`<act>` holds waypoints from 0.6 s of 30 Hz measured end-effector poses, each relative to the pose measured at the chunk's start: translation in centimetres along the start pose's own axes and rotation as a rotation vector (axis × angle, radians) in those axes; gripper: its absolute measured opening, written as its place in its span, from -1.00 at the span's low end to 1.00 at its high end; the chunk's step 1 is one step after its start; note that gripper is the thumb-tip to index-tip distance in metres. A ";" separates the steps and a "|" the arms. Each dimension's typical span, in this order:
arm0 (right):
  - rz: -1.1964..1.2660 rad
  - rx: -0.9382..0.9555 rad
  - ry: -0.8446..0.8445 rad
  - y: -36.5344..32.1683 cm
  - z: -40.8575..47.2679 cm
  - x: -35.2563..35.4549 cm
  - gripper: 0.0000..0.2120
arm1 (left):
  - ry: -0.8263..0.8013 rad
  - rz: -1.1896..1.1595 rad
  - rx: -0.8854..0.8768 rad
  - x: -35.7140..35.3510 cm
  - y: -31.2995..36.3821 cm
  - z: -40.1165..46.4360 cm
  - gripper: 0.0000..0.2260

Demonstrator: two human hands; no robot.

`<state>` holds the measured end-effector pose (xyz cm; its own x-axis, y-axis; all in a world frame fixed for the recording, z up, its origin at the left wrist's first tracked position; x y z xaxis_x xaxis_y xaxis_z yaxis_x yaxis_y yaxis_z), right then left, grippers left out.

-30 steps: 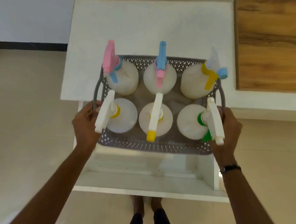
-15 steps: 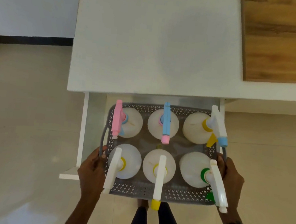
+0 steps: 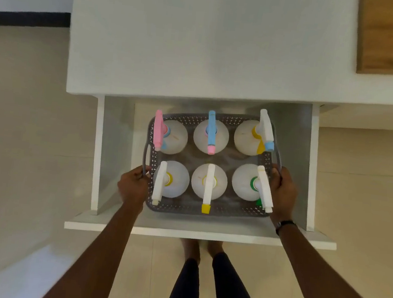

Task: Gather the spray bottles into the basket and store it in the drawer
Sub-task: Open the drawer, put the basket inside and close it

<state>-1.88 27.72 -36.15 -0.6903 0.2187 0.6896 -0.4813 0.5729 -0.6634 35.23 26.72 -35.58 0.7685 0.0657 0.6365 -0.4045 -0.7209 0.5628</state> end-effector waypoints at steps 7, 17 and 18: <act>-0.047 -0.011 0.001 4.2 2.5 -5.3 -0.79 | -0.010 0.079 0.087 -3.2 -2.8 4.9 -0.78; 0.018 -0.062 0.015 5.8 4.0 -8.7 -0.80 | -0.014 0.095 0.046 -5.7 -3.7 8.9 -0.78; 0.026 -0.066 0.010 5.8 4.0 -8.8 -0.79 | -0.014 0.096 0.039 -5.7 -3.7 9.0 -0.78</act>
<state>-0.78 25.93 -47.28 -0.6965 0.2418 0.6756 -0.4262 0.6180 -0.6606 36.77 22.82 -46.06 0.7343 -0.0148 0.6787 -0.4571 -0.7499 0.4782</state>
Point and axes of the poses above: each hand's wrist, its own z-axis towards the middle knuckle, its own x-axis out of the back of the hand, y = z × x, the point moved 6 cm from there along z, towards the middle knuckle, and after that the axes turned 4 degrees about -x, right-handed, at the moved point
